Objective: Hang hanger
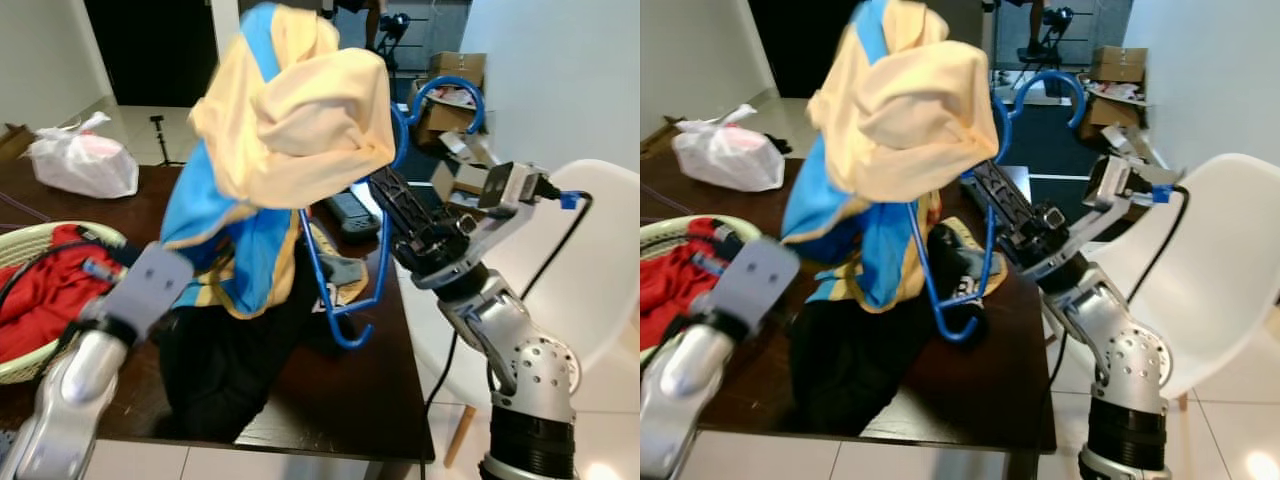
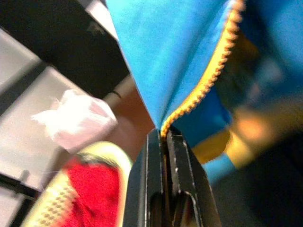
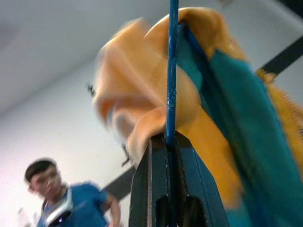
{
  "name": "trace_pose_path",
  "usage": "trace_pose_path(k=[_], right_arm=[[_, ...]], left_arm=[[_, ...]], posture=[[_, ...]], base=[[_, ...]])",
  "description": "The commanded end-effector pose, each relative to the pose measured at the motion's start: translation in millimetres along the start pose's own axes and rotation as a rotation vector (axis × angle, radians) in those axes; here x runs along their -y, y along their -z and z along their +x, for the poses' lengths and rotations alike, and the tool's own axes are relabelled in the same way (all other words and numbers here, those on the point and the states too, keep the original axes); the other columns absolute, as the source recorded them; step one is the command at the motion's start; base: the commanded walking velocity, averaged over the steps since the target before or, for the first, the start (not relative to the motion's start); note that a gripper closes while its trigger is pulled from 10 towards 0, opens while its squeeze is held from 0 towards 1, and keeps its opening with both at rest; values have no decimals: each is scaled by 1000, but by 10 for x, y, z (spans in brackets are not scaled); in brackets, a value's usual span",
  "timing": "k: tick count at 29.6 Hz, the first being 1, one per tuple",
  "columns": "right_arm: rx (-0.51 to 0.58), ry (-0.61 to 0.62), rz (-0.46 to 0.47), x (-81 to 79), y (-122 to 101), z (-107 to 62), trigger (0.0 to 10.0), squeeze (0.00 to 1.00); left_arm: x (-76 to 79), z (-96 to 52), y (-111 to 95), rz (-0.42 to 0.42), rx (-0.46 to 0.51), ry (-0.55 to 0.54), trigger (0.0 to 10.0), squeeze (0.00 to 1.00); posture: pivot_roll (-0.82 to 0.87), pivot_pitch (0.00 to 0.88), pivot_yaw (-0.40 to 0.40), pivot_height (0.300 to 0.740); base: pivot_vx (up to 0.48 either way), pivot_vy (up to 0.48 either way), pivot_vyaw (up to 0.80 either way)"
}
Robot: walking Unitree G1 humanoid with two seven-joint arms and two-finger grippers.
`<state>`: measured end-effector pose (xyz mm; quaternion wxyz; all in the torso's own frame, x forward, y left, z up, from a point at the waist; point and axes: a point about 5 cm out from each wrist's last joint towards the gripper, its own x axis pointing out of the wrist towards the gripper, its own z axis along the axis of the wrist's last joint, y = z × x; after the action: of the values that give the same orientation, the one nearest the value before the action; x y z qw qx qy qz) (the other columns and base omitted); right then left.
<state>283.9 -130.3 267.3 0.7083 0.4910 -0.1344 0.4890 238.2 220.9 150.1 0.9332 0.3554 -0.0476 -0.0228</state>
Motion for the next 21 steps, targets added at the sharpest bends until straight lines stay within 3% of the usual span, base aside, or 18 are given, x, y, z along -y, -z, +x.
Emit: trace_pose_path(k=[1, 8, 15, 17, 18, 20, 21], right_arm=[[49, -26, 10, -16, -61, 41, 10000, 0], [114, 57, 2, 101, -119, 93, 10000, 0], [65, 87, -32, 115, -59, 99, 10000, 0], [56, 97, -44, 123, -45, 95, 10000, 0], [53, 104, -47, 130, -40, 95, 10000, 0], [53, 104, -47, 130, -40, 95, 10000, 0], [53, 114, -52, 147, -44, 97, 10000, 0]], left_arm=[[48, -46, 27, 11, -10, 17, 0, 0], [168, 1, -151, -35, 44, 42, 0, 0], [220, 25, -316, -53, 107, 72, 0, 0], [210, 48, -384, -78, 132, 93, 314, 0], [218, 62, -442, -110, 151, 125, 1569, 0], [218, 62, -442, -110, 151, 125, 1569, 0], [247, 62, -541, -132, 185, 223, 10000, 153]], posture=[[135, 3, -9, 740], [143, 0, -10, 740], [143, 0, -9, 740], [143, 0, -9, 740], [145, 0, -13, 740], [145, 0, -13, 740], [147, 0, -14, 740]], base=[[0, 0, 0], [0, 0, 0], [0, 0, 0], [0, 0, 0], [0, 0, 0], [0, 0, 0], [0, 0, 0]])
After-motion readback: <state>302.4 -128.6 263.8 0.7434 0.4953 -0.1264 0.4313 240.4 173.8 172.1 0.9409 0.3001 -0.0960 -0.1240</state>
